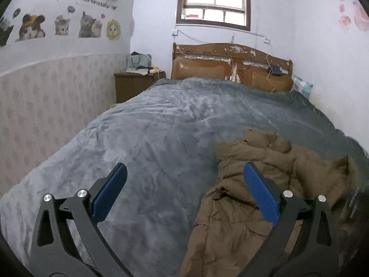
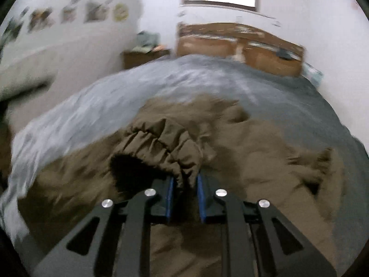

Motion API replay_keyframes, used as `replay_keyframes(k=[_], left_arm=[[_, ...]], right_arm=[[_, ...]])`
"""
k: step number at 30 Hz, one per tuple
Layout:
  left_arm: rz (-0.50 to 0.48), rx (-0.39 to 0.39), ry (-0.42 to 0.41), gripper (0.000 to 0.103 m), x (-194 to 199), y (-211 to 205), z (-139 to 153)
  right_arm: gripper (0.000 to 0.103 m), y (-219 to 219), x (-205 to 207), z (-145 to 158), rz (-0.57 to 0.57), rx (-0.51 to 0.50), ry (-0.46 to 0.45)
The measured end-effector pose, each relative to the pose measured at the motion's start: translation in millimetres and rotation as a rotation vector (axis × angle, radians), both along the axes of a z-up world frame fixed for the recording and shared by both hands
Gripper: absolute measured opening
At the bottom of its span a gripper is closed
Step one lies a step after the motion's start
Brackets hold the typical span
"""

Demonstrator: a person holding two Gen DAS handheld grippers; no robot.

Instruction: Fold large clothes

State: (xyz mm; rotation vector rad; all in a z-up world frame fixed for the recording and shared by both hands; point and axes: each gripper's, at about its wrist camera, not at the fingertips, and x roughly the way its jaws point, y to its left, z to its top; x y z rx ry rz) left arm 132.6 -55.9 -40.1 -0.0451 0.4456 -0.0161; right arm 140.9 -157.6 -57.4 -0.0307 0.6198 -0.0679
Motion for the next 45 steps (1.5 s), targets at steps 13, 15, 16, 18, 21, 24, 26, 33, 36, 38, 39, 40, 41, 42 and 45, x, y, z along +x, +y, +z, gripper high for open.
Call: replay_keyframes(k=[13,15,16,18,21,24,26,33,36,38,39,40,41,42,45], left_arm=[[-0.075,0.104,-0.001,0.100,24.7,-48.8,-7.7],[-0.096,0.109,0.014,0.100,33.7,-55.5,-6.5],[-0.124,0.112,0.039,0.100,43.6,-61.1,-6.7],[-0.157,0.119,0.082,0.100,65.8,-69.8,-9.4],[-0.197,0.118,0.209,0.100,112.0,-85.2,-25.7],[-0.184,0.137,0.351,0.100,155.1,-96.6,-60.1],[-0.156,0.136,0.411,0.100,178.0,-100.2,-81.9],[-0.149,0.174,0.483,0.034,208.2,-120.2,-139.7],[-0.121,0.198,0.429,0.006,209.7,-120.3,-145.1],[-0.092,0.133,0.352,0.004,206.7,-108.6,-129.2],[-0.077,0.132,0.300,0.004,203.9,-105.9,-119.8],[-0.063,0.150,0.263,0.000,202.2,-105.6,-113.5],[-0.049,0.177,0.226,0.000,200.8,-106.5,-107.3],[-0.036,0.208,0.190,0.000,200.5,-107.6,-101.6],[-0.027,0.251,0.190,0.000,215.6,-107.2,-101.0]], right_arm=[[0.101,-201.7,-10.0,9.4,-0.406,0.283,-0.057],[0.101,-199.6,6.8,-1.2,-0.321,0.286,0.018],[0.101,-195.9,15.6,-10.0,-0.293,0.267,0.061],[0.101,-188.2,33.4,-29.0,-0.267,0.243,0.141],[0.101,-184.5,56.1,-55.2,-0.239,0.221,0.254],[0.101,-182.3,71.1,-74.1,-0.240,0.195,0.307],[0.092,-180.7,78.4,-85.9,-0.235,0.191,0.319],[0.021,-168.7,83.0,-90.8,-0.183,0.170,0.300],[0.019,-162.0,88.5,-79.9,-0.185,0.102,0.243],[0.019,-161.0,91.9,-69.4,-0.192,0.064,0.187],[0.019,-160.6,96.1,-63.4,-0.199,0.044,0.167],[0.019,-160.6,102.9,-59.2,-0.203,0.028,0.155],[0.019,-159.4,107.4,-55.7,-0.207,0.001,0.139],[0.019,-158.9,113.0,-54.7,-0.215,-0.038,0.134],[0.034,-165.3,136.8,-64.9,-0.237,-0.058,0.175]])
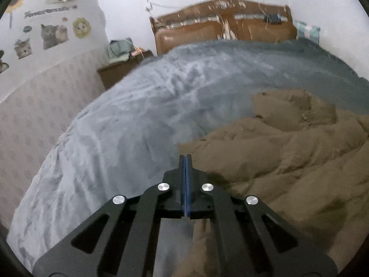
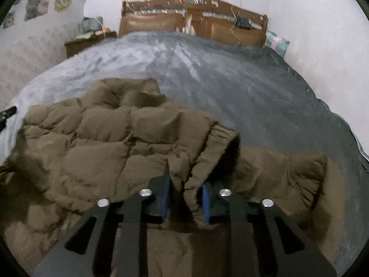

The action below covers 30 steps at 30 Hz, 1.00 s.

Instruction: Fold large clothes

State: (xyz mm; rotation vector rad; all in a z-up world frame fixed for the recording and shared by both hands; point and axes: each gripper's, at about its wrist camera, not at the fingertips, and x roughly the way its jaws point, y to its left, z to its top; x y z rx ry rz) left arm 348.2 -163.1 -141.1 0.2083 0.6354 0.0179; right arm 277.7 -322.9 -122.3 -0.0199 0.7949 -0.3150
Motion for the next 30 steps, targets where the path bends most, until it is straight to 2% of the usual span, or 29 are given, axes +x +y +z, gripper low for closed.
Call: replay_keyframes(k=[2,3,4,5,7,8,9,12,14,15,16,18,20,22,24,27,30], left_arm=[[0.009,-0.036,0.034,0.000,9.8,4.2,-5.5],[-0.003,-0.065,0.042,0.001,8.7,3.3,-6.1],[-0.015,-0.070,0.038,0.002,5.5,0.4,-6.0],[-0.032,-0.067,0.040,0.006,4.2,-5.0,-5.3],[-0.053,-0.009,0.051,0.039,1.3,-13.5,-17.4],[-0.046,0.006,0.051,0.041,1.2,-12.7,-21.1],[-0.037,-0.012,0.074,0.041,-2.7,-5.9,-23.5],[-0.030,-0.118,0.123,0.042,-18.5,15.7,-12.9],[-0.057,-0.110,0.075,0.057,-54.8,30.3,14.9],[-0.064,-0.084,0.043,0.072,-73.6,36.1,26.6],[-0.071,-0.066,0.021,0.082,-89.8,41.6,34.4],[-0.082,-0.037,-0.015,0.084,-138.2,62.0,51.7],[-0.072,-0.069,-0.013,0.093,-176.4,87.7,60.0],[-0.065,-0.094,0.022,0.096,-209.7,110.8,62.8],[-0.038,-0.080,0.072,0.096,-230.9,126.1,57.6],[-0.018,-0.114,0.126,0.097,-267.1,149.8,41.6],[-0.010,-0.218,0.214,0.098,-275.3,163.4,26.8]], right_arm=[[0.060,-10.5,14.6,-15.9,-0.018,-0.008,0.058],[0.081,-16.3,18.7,-22.2,-0.026,-0.008,0.081],[0.088,-21.8,20.1,-28.6,-0.034,-0.001,0.104],[0.088,-26.7,20.1,-32.5,-0.038,0.014,0.117],[0.089,-35.5,9.2,-35.2,-0.049,0.082,0.119],[0.089,-36.4,5.1,-34.0,-0.056,0.092,0.113],[0.089,-36.6,-4.2,-29.8,-0.060,0.103,0.094],[0.091,-30.2,-39.8,-9.3,-0.015,0.132,0.016],[0.091,-26.3,-48.0,4.9,0.033,0.161,0.050],[0.091,-22.2,-59.3,20.2,0.052,0.160,0.048],[0.091,-16.6,-71.1,32.7,0.056,0.144,0.033],[0.092,2.1,-111.0,59.6,0.112,0.104,-0.002],[0.092,16.5,-158.3,72.6,0.132,0.074,-0.024],[0.092,20.0,-192.4,78.2,0.135,0.068,-0.025],[0.092,10.8,-232.8,78.4,0.092,0.071,-0.006],[0.092,-14.2,-273.3,67.9,-0.034,0.162,-0.009],[0.092,-28.3,-293.0,47.5,-0.075,0.285,0.009]])
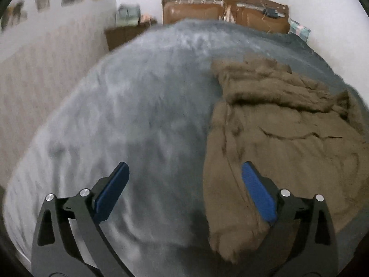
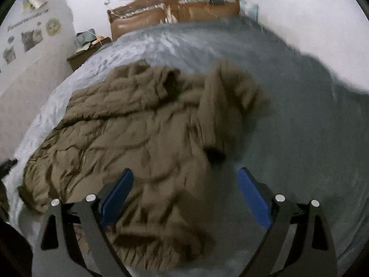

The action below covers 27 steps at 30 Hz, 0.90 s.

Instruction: Fold large clothes

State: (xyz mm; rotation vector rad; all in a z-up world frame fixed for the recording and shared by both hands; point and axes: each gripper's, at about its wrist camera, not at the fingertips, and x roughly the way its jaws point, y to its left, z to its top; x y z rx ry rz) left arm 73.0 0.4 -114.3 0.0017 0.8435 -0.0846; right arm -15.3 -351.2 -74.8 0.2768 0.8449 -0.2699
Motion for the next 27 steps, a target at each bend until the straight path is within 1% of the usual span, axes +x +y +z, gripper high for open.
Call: replay_keyframes(k=[2,4,8,10,11,13,14,15,16,17,18,19,21,22,25,27], left_arm=[[0.002,-0.035,0.016,0.098,-1.8,1.1,-5.4],[-0.013,-0.026,0.025,0.098,2.3,-7.0,-10.4],[-0.058,-0.024,0.077,0.098,5.0,-21.0,-24.9],[-0.058,-0.049,0.103,0.098,9.2,-22.7,-31.3],[-0.055,-0.060,0.117,0.098,8.9,-22.0,-33.4],[-0.066,-0.091,0.191,0.097,16.3,-25.8,-48.1],[-0.075,-0.090,0.215,0.097,18.1,-29.9,-55.1],[-0.084,-0.073,0.232,0.093,19.5,-34.0,-61.7],[-0.105,-0.051,0.247,0.078,21.3,-39.3,-67.6],[-0.135,-0.034,0.251,0.063,21.9,-44.6,-71.1],[-0.172,-0.032,0.249,0.034,20.9,-50.0,-71.5],[-0.193,-0.029,0.241,0.020,19.1,-53.3,-70.1],[-0.211,-0.006,0.212,0.009,13.6,-56.4,-64.0],[-0.215,-0.012,0.188,0.006,9.4,-55.2,-56.2],[-0.211,-0.044,0.122,0.005,-3.2,-43.1,-29.2],[-0.208,-0.047,0.096,0.005,-10.4,-39.1,-17.5]], right_arm=[[0.092,2.2,-3.2,-5.5,0.016,0.041,0.007],[0.092,5.3,0.8,-12.9,0.019,0.055,0.032],[0.092,10.8,11.2,-32.7,0.029,0.049,0.118],[0.089,10.3,13.0,-39.2,0.053,0.084,0.145],[0.085,8.8,14.0,-44.1,0.053,0.100,0.163],[0.064,7.5,16.1,-54.0,0.052,0.114,0.206],[0.059,7.6,16.9,-56.8,0.059,0.123,0.216],[0.050,8.9,17.5,-58.2,0.065,0.130,0.220],[0.041,10.0,17.9,-59.3,0.073,0.138,0.221],[0.036,11.5,18.6,-59.7,0.081,0.145,0.222],[0.029,13.3,19.0,-59.3,0.088,0.143,0.220],[0.026,14.8,18.7,-58.8,0.094,0.140,0.216],[0.023,19.0,15.8,-51.4,0.103,0.125,0.196],[0.022,19.4,13.3,-46.9,0.102,0.122,0.182],[0.021,21.2,4.6,-27.6,0.110,0.115,0.128],[0.021,22.1,-2.4,-17.5,0.124,0.110,0.108]])
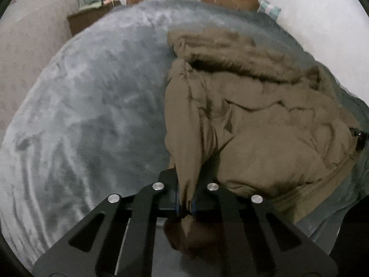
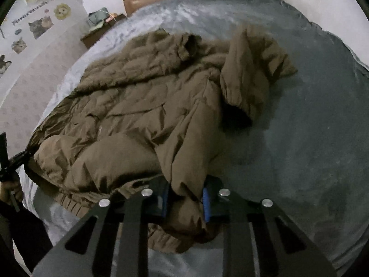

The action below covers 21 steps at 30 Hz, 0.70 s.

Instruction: Fold large clothes

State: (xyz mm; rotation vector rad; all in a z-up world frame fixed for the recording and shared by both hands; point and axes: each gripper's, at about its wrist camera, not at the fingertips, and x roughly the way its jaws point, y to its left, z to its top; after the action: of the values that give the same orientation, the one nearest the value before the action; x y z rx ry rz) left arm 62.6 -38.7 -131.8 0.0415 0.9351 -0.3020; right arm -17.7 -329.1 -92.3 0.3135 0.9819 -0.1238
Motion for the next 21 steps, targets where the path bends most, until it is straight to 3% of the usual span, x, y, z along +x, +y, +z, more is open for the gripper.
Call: replay_keyframes(k=[4,7,8,9,10,11,12,14,15,16,18,21], left_arm=[[-0.042,0.041,-0.011,0.004,-14.8,-6.0,16.6],[-0.035,0.043,-0.005,0.004,-11.8,-15.3,36.5],[-0.036,0.044,0.008,0.005,-7.5,-17.8,40.9],[-0.055,0.065,0.045,0.007,-2.0,-24.0,43.8],[-0.065,0.090,0.053,0.014,1.3,-25.4,46.4],[-0.056,0.118,0.050,0.018,3.1,-24.4,51.1],[-0.045,0.128,0.061,0.025,6.2,-24.3,56.8],[-0.061,0.123,0.032,0.049,4.3,-23.9,80.1],[-0.049,0.145,-0.014,0.078,1.8,-21.5,92.6],[-0.023,0.162,-0.084,0.091,3.2,-20.2,108.4],[0.015,0.177,-0.148,0.091,12.9,-17.3,124.9],[0.058,0.093,-0.160,0.091,35.4,-15.3,136.3]], right_arm=[[0.021,3.4,-12.2,14.3,0.029,-0.021,-0.004],[0.023,8.9,-14.4,12.7,0.081,-0.068,0.079],[0.026,8.4,-15.3,10.8,0.084,-0.083,0.100],[0.040,5.2,-17.1,8.9,0.070,-0.094,0.125],[0.070,1.0,-18.0,8.0,0.050,-0.108,0.147],[0.079,-4.2,-20.7,8.6,0.030,-0.124,0.169],[0.080,-9.2,-24.3,15.2,0.012,-0.156,0.176],[0.081,-14.9,-28.5,39.6,0.035,-0.198,0.164],[0.089,-18.3,-30.5,56.0,0.023,-0.233,0.122],[0.098,-22.1,-31.9,66.6,0.000,-0.257,0.094],[0.099,-36.5,-22.8,81.8,-0.068,-0.275,0.043],[0.099,-58.9,-3.3,72.3,-0.139,-0.237,0.034]])
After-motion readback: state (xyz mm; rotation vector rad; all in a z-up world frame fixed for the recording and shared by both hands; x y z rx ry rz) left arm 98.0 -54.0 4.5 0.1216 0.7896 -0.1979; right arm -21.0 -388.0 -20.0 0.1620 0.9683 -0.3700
